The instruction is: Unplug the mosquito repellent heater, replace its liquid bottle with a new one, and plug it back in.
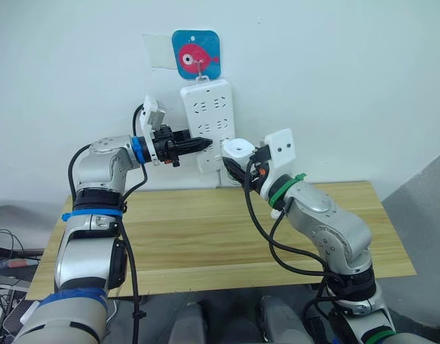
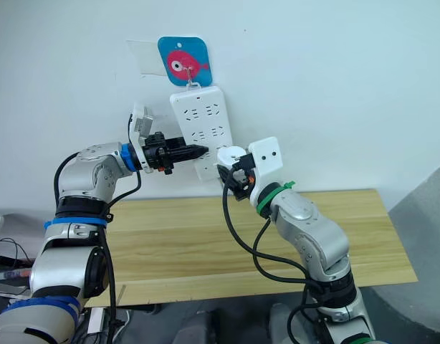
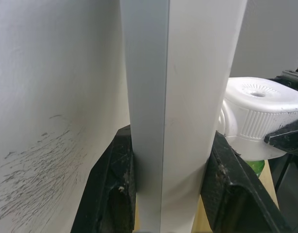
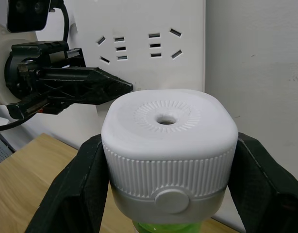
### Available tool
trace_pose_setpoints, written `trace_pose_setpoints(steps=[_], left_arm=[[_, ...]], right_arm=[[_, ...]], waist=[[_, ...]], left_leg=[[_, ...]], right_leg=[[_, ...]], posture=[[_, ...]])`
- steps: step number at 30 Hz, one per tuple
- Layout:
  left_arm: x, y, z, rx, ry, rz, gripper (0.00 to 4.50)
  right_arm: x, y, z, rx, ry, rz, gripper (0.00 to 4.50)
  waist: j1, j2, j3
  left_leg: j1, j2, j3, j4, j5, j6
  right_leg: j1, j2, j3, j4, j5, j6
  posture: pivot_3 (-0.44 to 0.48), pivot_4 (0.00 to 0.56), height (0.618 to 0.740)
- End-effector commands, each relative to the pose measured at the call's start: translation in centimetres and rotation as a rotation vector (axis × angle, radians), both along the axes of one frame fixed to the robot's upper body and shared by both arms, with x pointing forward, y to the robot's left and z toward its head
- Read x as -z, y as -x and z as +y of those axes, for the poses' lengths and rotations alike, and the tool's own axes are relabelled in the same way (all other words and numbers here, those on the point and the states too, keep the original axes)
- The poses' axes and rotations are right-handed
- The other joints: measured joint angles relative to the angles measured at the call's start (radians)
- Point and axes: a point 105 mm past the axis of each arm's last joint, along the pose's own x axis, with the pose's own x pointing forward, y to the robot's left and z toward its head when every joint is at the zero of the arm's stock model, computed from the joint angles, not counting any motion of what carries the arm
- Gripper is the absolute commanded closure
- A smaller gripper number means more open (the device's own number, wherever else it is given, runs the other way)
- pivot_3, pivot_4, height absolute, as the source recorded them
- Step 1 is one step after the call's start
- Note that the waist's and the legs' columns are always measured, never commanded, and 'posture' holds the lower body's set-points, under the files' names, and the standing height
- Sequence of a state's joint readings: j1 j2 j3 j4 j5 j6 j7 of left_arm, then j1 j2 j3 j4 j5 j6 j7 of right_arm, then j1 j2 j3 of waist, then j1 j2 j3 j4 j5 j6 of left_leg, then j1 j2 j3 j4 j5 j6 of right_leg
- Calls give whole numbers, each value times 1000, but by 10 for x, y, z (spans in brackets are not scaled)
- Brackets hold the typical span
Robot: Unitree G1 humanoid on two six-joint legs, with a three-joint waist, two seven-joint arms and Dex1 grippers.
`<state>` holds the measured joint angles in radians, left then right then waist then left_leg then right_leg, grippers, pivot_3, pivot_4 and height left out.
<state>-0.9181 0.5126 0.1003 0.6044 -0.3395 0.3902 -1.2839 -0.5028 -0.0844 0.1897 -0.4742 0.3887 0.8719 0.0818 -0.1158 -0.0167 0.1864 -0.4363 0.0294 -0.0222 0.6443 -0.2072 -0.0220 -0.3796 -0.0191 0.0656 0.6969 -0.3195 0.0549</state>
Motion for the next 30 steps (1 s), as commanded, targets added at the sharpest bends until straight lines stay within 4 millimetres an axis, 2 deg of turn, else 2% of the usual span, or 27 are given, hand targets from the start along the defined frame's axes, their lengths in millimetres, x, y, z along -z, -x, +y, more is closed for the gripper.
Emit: trace_pose_setpoints(steps=[1, 15, 23, 30], left_arm=[[-9, 10, -15, 85, 39, -27, 3172], [-11, 14, -23, 79, 86, -21, 3172], [-12, 17, -25, 74, 112, -14, 3172], [-12, 18, -26, 73, 119, -12, 3172]], right_arm=[[-14, 2, 7, -16, -20, -60, 1500], [-12, -9, 36, -52, 47, -63, 1500], [-8, -10, 46, -70, 71, -66, 1500], [5, -7, 53, -118, 136, -27, 1500]], waist=[[0, 0, 0], [-22, 0, 0], [-28, 0, 0], [-28, 0, 0]], left_leg=[[0, 0, 0, 0, 0, 0], [2, 0, 0, 1, 0, -1], [5, 0, -1, 1, 4, -7], [6, -1, -1, 1, 7, -11]], right_leg=[[0, 0, 0, 0, 0, 0], [0, 0, 0, 4, 0, 0], [-1, 0, 1, 13, 0, 0], [-1, 1, 2, 17, 0, 0]], posture=[[-130, 173, 740], [-116, 162, 740], [-109, 154, 740], [-105, 145, 740]])
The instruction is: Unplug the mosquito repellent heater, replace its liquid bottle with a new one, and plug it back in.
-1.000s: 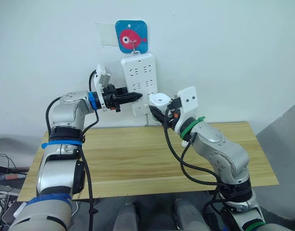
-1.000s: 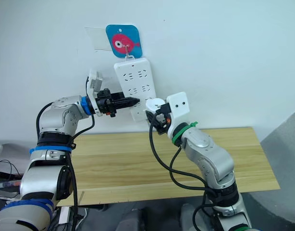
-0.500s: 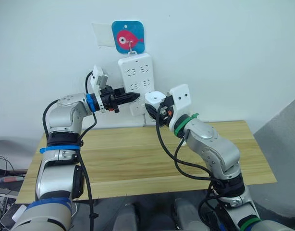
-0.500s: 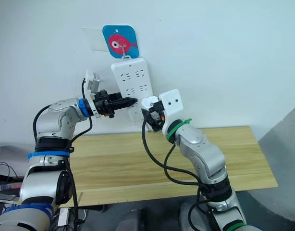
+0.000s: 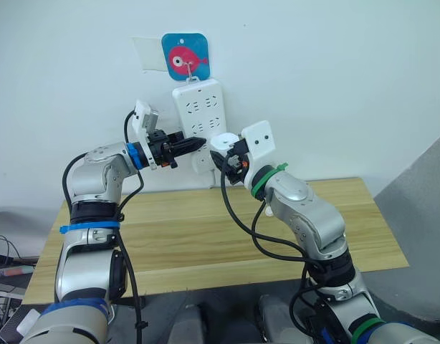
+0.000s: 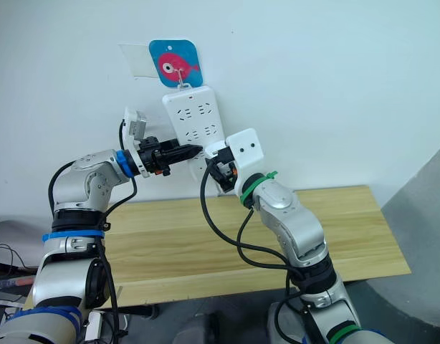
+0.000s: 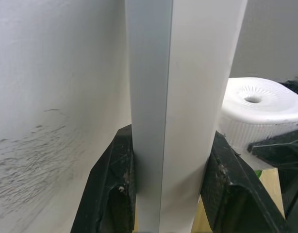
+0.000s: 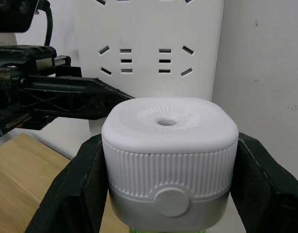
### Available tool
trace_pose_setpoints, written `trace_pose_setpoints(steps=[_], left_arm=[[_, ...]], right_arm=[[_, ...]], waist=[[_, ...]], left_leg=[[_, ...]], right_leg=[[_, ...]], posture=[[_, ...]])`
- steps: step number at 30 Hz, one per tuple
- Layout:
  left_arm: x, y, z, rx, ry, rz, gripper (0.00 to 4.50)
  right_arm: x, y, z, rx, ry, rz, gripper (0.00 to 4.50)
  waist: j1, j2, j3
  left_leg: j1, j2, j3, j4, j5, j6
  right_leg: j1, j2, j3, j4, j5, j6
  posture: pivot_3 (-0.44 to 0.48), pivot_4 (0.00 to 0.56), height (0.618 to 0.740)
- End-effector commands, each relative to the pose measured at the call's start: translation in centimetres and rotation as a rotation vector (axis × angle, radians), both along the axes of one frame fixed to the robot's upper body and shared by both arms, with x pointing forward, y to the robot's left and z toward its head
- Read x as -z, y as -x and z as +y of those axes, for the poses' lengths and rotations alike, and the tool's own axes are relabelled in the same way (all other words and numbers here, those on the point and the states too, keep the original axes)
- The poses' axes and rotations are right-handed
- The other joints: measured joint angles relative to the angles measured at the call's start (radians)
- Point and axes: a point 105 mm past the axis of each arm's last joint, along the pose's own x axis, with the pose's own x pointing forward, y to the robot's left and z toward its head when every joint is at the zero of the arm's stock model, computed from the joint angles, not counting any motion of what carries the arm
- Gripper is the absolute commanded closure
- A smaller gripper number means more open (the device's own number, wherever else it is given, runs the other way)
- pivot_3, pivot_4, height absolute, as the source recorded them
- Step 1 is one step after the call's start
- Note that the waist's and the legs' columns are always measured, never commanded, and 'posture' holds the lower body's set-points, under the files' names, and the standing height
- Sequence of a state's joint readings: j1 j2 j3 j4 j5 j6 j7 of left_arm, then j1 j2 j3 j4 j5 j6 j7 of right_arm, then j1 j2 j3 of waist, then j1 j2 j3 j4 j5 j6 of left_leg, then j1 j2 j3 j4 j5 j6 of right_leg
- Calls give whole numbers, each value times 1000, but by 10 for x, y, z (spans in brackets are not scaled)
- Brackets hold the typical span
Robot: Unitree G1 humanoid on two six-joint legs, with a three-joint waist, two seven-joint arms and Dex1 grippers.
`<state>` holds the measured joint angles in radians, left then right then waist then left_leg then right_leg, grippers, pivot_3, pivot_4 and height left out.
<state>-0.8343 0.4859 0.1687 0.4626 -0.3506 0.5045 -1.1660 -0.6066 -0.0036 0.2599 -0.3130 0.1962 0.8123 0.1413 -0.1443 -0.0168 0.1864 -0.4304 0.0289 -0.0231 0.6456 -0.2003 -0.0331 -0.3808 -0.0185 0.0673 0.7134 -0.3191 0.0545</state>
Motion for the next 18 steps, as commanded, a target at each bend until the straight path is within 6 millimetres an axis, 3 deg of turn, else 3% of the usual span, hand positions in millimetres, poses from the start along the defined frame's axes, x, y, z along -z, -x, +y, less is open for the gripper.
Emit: trace_pose_setpoints(steps=[1, 11, 17, 18], left_arm=[[-18, 16, -32, 179, 67, -65, 3172], [-18, 15, -31, 172, 62, -71, 3172], [-16, 11, -25, 145, 52, -81, 3172], [-16, 10, -24, 141, 50, -81, 3172]], right_arm=[[10, 10, 24, -109, 55, 41, 1500], [11, 10, 26, -128, 63, 56, 1500], [-1, 14, 22, -142, 38, 8, 1500], [-2, 15, 21, -146, 37, 4, 1150]], waist=[[0, 0, 0], [0, 0, 0], [0, 0, 0], [0, 0, 0]], left_leg=[[0, 0, 0, 0, 0, 0], [0, 0, 0, 0, 0, 0], [0, 0, 0, 0, 0, 0], [0, 0, 0, 0, 0, 0]], right_leg=[[0, 0, 0, 0, 0, 0], [0, 0, 0, 0, 0, 0], [0, 0, 0, 0, 0, 0], [0, 0, 0, 0, 0, 0]], posture=[[-104, 144, 740], [-105, 144, 740], [-109, 148, 740], [-109, 148, 740]])
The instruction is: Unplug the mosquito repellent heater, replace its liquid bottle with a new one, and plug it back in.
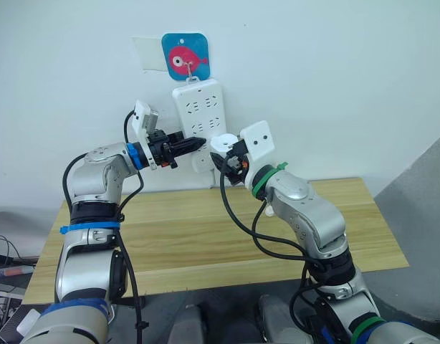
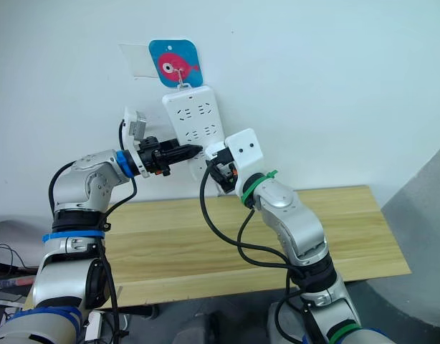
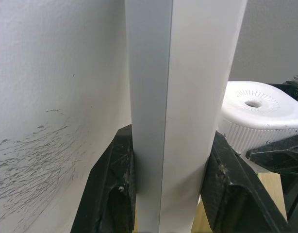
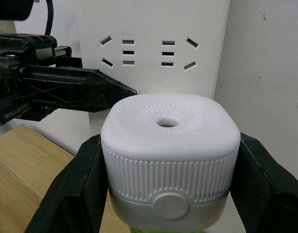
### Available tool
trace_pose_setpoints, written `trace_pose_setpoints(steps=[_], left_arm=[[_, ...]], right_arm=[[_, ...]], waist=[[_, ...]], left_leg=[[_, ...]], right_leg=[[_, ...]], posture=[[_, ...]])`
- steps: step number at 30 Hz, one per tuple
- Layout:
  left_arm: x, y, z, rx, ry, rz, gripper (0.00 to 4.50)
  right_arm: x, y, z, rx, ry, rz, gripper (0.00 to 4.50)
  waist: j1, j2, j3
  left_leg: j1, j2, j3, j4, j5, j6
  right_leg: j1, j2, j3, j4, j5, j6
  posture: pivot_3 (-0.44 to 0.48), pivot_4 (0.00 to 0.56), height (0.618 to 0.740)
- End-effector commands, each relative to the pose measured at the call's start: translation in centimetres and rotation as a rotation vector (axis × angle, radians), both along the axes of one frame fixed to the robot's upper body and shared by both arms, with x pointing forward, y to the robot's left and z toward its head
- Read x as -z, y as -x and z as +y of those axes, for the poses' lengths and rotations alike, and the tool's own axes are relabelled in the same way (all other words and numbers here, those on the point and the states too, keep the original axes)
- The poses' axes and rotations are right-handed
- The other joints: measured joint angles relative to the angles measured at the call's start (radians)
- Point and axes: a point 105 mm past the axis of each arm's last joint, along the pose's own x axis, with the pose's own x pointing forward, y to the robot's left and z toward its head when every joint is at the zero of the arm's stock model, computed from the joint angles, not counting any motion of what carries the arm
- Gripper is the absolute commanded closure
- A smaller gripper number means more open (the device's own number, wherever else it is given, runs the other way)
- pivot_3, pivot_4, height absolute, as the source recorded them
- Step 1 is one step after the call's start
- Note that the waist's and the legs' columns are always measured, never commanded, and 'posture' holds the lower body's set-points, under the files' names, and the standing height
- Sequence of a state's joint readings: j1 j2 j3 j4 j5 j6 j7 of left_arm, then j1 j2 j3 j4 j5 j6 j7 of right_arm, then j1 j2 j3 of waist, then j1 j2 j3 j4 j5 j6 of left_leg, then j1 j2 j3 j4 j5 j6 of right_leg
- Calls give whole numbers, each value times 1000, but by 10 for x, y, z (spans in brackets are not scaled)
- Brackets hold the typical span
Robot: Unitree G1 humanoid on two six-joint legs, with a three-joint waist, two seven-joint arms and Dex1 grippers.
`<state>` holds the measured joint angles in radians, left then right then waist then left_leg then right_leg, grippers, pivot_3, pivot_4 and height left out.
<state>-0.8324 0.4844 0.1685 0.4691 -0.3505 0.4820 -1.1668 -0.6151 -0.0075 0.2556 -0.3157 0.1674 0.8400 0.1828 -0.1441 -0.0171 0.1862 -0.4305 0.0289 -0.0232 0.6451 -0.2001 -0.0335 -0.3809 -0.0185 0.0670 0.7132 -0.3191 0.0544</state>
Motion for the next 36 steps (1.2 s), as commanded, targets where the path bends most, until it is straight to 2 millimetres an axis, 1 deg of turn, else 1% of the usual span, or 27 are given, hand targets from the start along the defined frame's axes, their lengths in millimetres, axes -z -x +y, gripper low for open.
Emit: trace_pose_setpoints(steps=[1, 2, 4, 13, 15, 19, 23, 25, 26, 28, 30, 32, 33, 34, 36], left_arm=[[-16, 10, -23, 140, 46, -67, 3172], [-15, 10, -23, 139, 43, -68, 3172], [-15, 9, -23, 139, 40, -69, 3172], [-13, 8, -22, 136, 24, -74, 3172], [-14, 7, -21, 136, 22, -75, 3172], [-14, 6, -20, 138, 12, -74, 3172], [-13, 3, -15, 130, -12, -74, 3172], [-13, 3, -11, 126, -25, -71, 2450], [-12, 3, -10, 126, -32, -71, 2260], [-10, 3, -4, 118, -51, -66, 1657], [-6, 4, 6, 99, -89, -64, 925], [-4, 8, 14, 91, -115, -61, 295], [-3, 10, 19, 86, -128, -59, 69], [-3, 13, 25, 79, -142, -57, 0], [-2, 18, 37, 54, -166, -51, 0]], right_arm=[[-4, 17, 19, -135, 6, -2, 789], [-4, 19, 16, -139, 11, -6, 599], [-5, 22, 10, -141, 19, -11, 77], [-12, 36, -17, -169, 46, 1, 77], [-11, 38, -26, -172, 70, 8, 77], [-6, 40, -51, -164, 121, 31, 77], [-6, 43, -65, -197, 136, 40, 77], [-8, 44, -67, -216, 125, 41, 436], [-9, 44, -67, -220, 121, 41, 607], [-9, 45, -65, -244, 110, 41, 1289], [-11, 46, -60, -268, 83, 43, 2131], [-11, 47, -55, -290, 66, 44, 2850], [-11, 48, -52, -303, 60, 44, 3121], [-10, 49, -48, -316, 54, 45, 3532], [-10, 49, -42, -333, 40, 44, 4335]], waist=[[1, 0, 0], [4, 0, 0], [6, 0, 0], [8, 0, 0], [9, 0, 0], [13, 0, 0], [13, 0, 0], [12, 0, 0], [9, 0, 0], [6, 0, 0], [3, -1, 0], [2, -1, 0], [2, -1, 0], [1, -1, 0], [3, -1, 0]], left_leg=[[0, 0, 0, 0, 0, 0], [0, 0, 0, 0, 0, 0], [-2, 0, 0, 0, 0, 0], [-6, 0, 0, -6, 0, 0], [-7, 0, 0, -8, 0, 0], [-7, -1, 0, -11, 0, 0], [-7, -1, 0, -12, 0, 0], [-7, -1, 0, -12, 0, 0], [-6, -1, 0, -11, 0, 0], [-6, -1, 0, -12, 0, 0], [-6, -1, 0, -12, 0, 0], [-6, -1, 0, -12, 0, 0], [-6, 0, 0, -12, 0, 0], [-6, 0, 0, -12, 0, 0], [-6, 0, 0, -12, 0, 0]], right_leg=[[0, 0, 0, 0, 0, 0], [0, 0, 0, 0, 0, 0], [-1, 0, -1, -1, 0, 0], [-2, -1, -2, -13, 0, 0], [-2, -1, -2, -16, 0, 0], [-2, -2, -2, -18, 0, 0], [-2, -2, -2, -19, 0, 0], [-2, -2, -2, -19, 0, 0], [-2, -2, -2, -18, 0, 0], [-2, -1, -2, -18, 0, 0], [-2, -1, -2, -18, 0, 0], [-3, -1, -1, -18, 0, 0], [-3, -1, -1, -17, 0, 0], [-3, -1, -1, -17, 0, 0], [-3, -1, -1, -17, 0, 0]], posture=[[-109, 149, 740], [-110, 149, 740], [-111, 149, 740], [-128, 150, 740], [-131, 150, 740], [-135, 151, 740], [-138, 151, 740], [-137, 152, 740], [-136, 152, 740], [-133, 152, 740], [-123, 153, 740], [-118, 154, 740], [-115, 155, 740], [-115, 155, 740], [-104, 158, 740]])
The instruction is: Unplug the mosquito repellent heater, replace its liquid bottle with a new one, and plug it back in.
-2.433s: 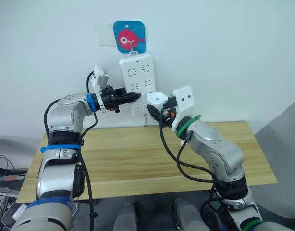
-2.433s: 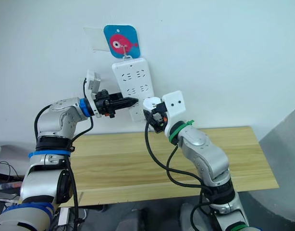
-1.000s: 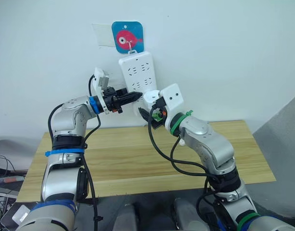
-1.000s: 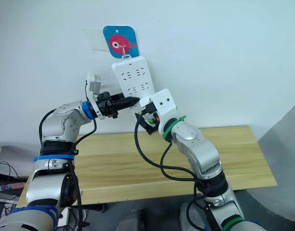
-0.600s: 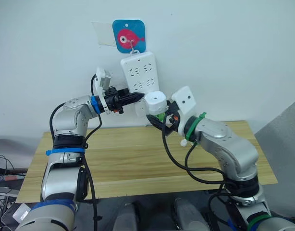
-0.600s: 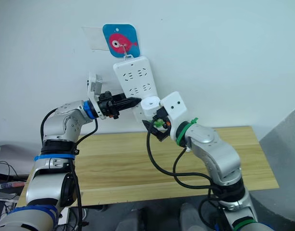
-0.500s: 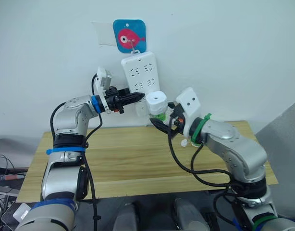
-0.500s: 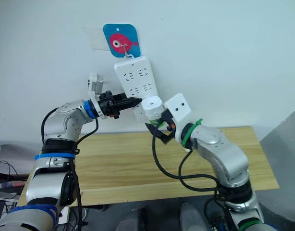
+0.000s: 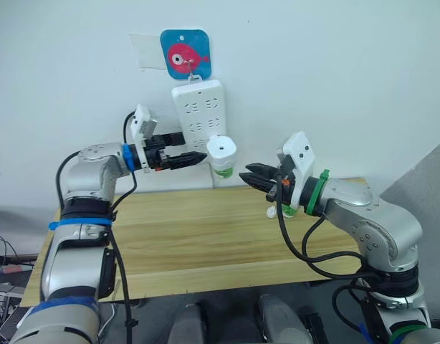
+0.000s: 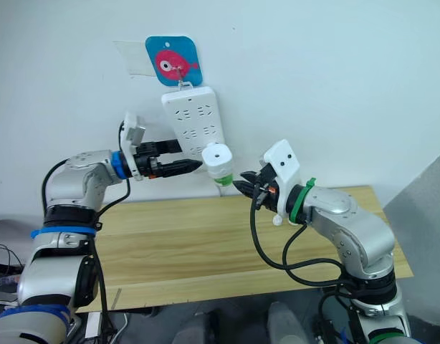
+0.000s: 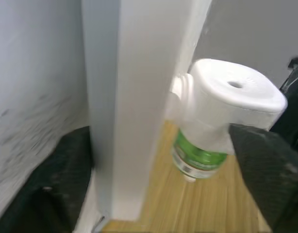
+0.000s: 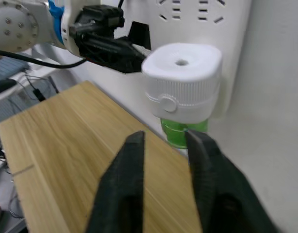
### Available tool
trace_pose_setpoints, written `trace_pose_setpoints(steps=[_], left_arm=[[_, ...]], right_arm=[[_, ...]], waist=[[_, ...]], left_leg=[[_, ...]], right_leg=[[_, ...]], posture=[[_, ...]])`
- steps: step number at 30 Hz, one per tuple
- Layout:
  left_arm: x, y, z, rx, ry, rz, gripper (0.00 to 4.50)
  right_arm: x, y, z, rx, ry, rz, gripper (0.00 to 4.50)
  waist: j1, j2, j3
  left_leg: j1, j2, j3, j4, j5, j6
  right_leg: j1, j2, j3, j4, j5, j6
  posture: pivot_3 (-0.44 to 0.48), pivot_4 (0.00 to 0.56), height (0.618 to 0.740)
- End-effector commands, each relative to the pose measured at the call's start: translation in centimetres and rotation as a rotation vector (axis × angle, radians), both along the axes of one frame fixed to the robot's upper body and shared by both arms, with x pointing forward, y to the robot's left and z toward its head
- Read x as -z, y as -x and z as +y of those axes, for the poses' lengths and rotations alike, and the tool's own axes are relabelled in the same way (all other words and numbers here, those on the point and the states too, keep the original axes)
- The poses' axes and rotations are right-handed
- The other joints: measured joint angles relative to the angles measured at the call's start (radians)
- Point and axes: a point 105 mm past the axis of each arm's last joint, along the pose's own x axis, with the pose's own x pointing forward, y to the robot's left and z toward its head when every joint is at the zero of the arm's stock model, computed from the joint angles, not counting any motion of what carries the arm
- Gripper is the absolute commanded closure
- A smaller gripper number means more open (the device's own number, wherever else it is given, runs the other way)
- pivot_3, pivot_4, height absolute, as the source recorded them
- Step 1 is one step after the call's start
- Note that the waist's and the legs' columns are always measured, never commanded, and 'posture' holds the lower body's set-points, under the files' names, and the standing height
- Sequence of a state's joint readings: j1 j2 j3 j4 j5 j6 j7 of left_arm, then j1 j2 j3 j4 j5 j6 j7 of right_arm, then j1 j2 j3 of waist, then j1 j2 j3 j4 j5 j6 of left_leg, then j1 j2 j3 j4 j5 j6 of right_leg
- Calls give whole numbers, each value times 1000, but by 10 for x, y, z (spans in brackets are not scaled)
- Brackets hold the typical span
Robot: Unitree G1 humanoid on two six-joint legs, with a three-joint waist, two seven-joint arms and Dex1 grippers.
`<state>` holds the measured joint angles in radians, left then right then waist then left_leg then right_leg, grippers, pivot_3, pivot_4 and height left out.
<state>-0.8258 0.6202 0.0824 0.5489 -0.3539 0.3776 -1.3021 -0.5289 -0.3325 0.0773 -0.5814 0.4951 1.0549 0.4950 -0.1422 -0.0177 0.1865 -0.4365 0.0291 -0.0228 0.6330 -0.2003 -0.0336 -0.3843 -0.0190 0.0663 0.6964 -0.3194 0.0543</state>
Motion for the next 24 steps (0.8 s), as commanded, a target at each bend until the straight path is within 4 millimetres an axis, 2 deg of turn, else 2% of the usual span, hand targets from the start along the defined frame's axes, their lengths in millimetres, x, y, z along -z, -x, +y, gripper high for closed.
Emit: trace_pose_setpoints(steps=[1, 4, 8, 10, 16, 24], left_arm=[[-11, 10, 21, -31, -38, -41, 0], [-14, 18, 37, -76, -58, -44, 0], [-18, 32, 43, -86, -68, -53, 0], [-20, 46, 45, -77, -60, -38, 0], [-20, 81, 40, -38, -83, 12, 0], [-24, 99, 29, -31, -72, 25, 0]], right_arm=[[-11, 5, 16, -66, -46, -44, 4453], [-11, 5, 28, -101, -62, -55, 4453], [-9, 6, 40, -139, -75, -58, 4453], [-6, 7, 46, -159, -75, -60, 4453], [-2, 4, 57, -180, -75, -67, 4453], [6, -13, 62, -101, -38, -103, 4453]], waist=[[0, 0, 0], [2, 0, 0], [11, 0, 0], [15, 0, 0], [32, -1, 0], [60, -1, 0]], left_leg=[[0, 0, 0, 0, 0, 0], [0, 0, 0, 0, 0, 0], [0, 1, 0, 0, 0, 0], [0, 1, 0, 0, 0, 0], [0, 3, 0, 0, 0, 0], [1, 2, 0, -1, 0, 0]], right_leg=[[0, 0, 0, 0, 0, 0], [0, 0, 0, 1, 0, 0], [0, -1, 0, 1, 0, 0], [0, -1, 0, 1, 0, 0], [-1, -1, -1, 1, -1, -1], [0, -1, -1, 2, -1, -1]], posture=[[-104, 158, 740], [-85, 161, 740], [-73, 161, 740], [-64, 160, 740], [-37, 159, 740], [-7, 152, 740]])
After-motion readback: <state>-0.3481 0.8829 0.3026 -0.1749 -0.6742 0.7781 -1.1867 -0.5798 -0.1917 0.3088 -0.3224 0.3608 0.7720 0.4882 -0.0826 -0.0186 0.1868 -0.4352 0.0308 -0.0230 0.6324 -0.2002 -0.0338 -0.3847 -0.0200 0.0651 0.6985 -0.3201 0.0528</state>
